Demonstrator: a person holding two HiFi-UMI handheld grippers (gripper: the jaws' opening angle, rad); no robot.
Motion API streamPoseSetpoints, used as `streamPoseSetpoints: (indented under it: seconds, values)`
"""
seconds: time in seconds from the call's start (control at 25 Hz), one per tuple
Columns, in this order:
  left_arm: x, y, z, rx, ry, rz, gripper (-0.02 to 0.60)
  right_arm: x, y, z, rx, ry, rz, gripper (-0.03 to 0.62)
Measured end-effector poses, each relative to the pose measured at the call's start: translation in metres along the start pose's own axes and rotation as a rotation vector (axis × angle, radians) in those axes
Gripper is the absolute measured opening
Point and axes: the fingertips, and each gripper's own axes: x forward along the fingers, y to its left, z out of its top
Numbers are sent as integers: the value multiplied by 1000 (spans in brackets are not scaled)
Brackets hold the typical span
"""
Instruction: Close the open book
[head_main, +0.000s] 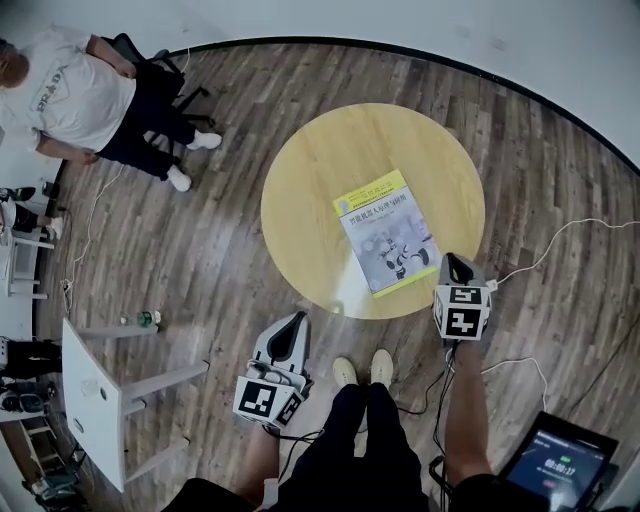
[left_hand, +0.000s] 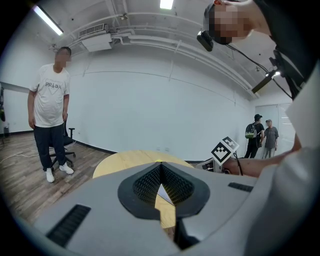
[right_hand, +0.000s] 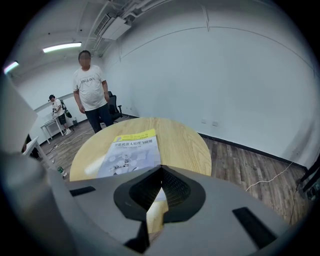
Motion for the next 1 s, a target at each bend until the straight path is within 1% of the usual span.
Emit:
streamPoseSetpoints:
  seconds: [0.2,0.4,0.6,0.8,1.0]
  values:
    - [-11,0,15,23,-27,10,-3,-33,25,32,-25,-90,36,3]
    - [-28,3,44,46,-89,17,-2,-79,56,73,-41,-207,73,3]
    - [-54,6,88,82,-164,32,-2,-140,82,116,-37,-328,101,3]
    - [-77,13,135,119,-231,62,-2,-202,115,160,-45,-478,172,3]
    - [-102,8,173,156,-283,66,-2,-250,139,178,-66,-561,206,3]
